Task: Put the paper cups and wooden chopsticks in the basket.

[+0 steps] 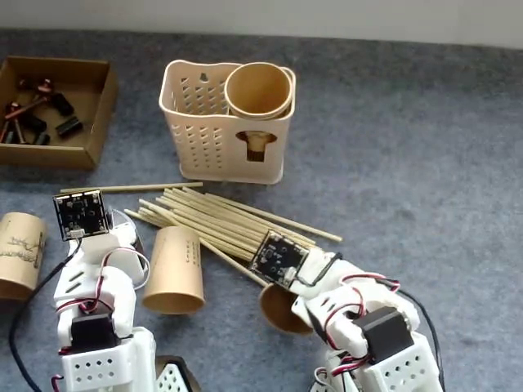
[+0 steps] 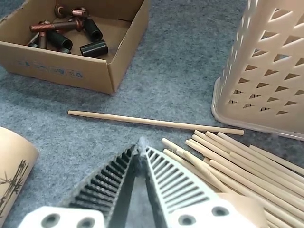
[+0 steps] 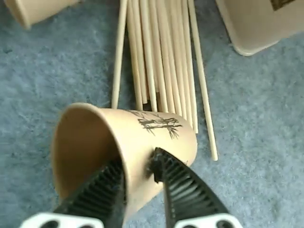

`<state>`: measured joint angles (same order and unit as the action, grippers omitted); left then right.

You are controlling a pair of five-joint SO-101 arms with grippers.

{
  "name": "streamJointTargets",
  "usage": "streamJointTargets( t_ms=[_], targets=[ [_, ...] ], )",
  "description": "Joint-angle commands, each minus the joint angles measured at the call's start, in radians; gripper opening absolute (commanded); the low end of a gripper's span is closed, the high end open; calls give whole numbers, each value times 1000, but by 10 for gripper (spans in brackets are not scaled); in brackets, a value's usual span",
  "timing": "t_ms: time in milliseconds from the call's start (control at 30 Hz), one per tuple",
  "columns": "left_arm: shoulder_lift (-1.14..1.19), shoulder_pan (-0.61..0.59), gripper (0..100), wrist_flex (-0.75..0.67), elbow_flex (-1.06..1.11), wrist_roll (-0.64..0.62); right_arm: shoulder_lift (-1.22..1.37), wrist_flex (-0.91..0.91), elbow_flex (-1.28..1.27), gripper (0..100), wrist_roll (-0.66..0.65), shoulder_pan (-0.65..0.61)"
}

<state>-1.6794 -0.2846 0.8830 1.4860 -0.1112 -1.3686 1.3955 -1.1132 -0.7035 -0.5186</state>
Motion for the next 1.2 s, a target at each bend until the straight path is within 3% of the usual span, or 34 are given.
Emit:
streamJointTargets(
  t_ms=[0, 300, 667, 1167],
  targets=[
    [-7, -12, 11, -20, -2, 9, 4, 2, 53, 7, -9, 48],
    [-7, -10, 11, -20, -2, 9, 4, 4, 191, 7, 2, 105],
    [-7, -10, 11, -20, -2, 9, 12, -24, 444, 6, 190, 105],
    [-7, -10, 11, -20, -2, 9, 22, -521, 510, 6, 361, 105]
  ],
)
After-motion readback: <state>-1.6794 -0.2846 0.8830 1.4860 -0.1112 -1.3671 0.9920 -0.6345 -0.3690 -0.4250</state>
